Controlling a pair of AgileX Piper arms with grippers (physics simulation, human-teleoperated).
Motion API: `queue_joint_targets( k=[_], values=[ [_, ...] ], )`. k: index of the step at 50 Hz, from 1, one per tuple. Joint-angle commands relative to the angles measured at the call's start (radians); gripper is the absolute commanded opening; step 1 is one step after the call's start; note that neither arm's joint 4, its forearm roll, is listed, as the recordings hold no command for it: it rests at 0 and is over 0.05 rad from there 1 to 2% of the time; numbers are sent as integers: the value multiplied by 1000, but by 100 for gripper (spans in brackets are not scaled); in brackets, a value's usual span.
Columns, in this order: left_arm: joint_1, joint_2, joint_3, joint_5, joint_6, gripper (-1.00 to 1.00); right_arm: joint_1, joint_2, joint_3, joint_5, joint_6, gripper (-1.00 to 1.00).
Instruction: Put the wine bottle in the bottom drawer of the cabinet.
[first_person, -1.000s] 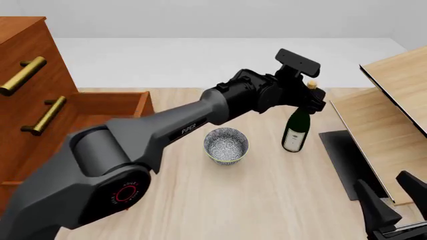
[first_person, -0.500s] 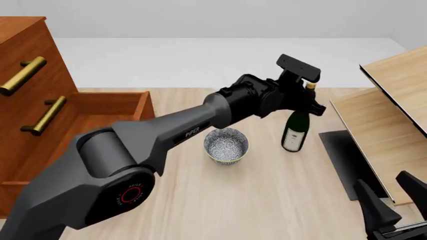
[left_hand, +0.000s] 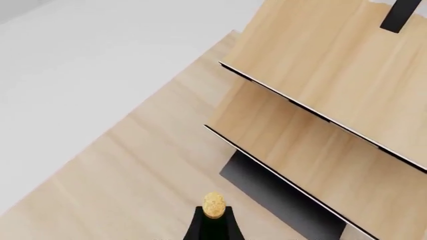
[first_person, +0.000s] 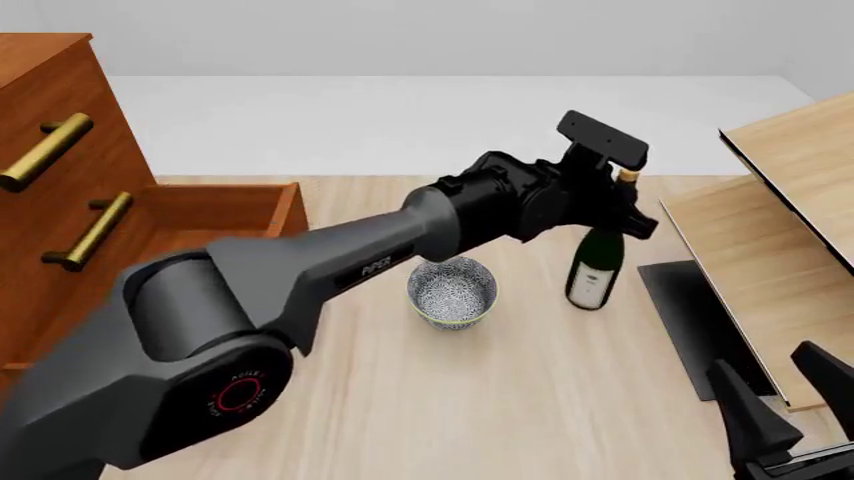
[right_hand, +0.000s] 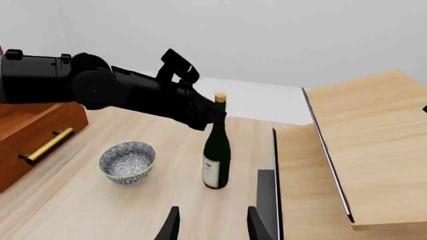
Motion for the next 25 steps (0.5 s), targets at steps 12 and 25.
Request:
queue_joint_targets(
  k=[12, 25],
  values=[
    [27, -209, 148, -44, 77, -100, 6, 2, -1, -11, -2, 100],
    [40, -319, 225, -67, 106, -100, 12, 2, -2, -14, -1, 100]
  ],
)
